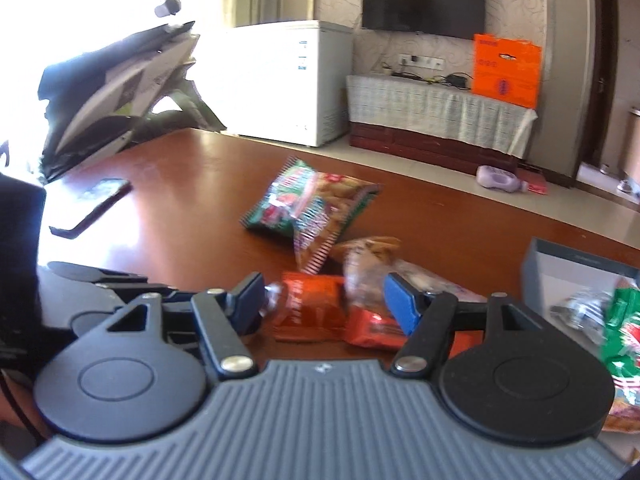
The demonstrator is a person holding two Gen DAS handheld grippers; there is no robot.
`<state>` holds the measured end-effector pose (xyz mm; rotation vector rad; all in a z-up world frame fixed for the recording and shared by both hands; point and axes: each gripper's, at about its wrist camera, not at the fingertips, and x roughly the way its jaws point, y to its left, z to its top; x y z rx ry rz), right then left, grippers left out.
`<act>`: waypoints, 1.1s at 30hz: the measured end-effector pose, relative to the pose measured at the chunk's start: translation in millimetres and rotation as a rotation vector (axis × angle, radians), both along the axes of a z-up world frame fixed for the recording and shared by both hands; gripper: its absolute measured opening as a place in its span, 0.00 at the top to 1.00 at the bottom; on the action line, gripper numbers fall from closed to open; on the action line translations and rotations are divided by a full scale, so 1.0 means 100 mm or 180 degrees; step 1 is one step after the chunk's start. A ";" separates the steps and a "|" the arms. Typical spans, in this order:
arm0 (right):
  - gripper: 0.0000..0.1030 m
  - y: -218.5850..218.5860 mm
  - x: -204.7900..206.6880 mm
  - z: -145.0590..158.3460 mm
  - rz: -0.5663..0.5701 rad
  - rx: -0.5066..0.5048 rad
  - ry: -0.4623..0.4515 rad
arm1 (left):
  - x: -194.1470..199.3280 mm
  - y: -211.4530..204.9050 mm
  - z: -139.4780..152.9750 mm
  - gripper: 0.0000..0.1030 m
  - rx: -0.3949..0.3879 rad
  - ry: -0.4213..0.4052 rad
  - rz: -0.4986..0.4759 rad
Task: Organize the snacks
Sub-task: 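Grasp the small silver-wrapped candy with the left tool while the right tool grasps the orange packet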
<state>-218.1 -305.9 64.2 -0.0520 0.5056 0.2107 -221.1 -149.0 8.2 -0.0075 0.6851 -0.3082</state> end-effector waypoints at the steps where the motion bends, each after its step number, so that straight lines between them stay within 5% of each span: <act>1: 0.36 0.02 0.03 -0.01 0.0019 0.0030 0.0028 | 0.01 0.01 0.00 0.64 0.0034 -0.0014 0.0014; 7: 0.39 0.06 0.18 -0.08 0.0009 0.0070 0.0163 | 0.02 -0.02 0.00 0.64 0.0058 -0.0013 0.0002; 11: 0.60 0.07 0.37 -0.18 0.0024 0.0043 0.0403 | -0.01 -0.04 0.00 0.64 0.0060 0.0001 -0.0030; 24: 0.59 0.14 0.58 -0.30 -0.0052 -0.0160 0.0471 | 0.03 -0.04 -0.04 0.62 0.0131 -0.0038 -0.0155; 33: 0.65 -0.02 0.57 -0.23 0.0059 0.0096 0.0602 | 0.12 -0.09 -0.06 0.52 0.0066 -0.0038 -0.0391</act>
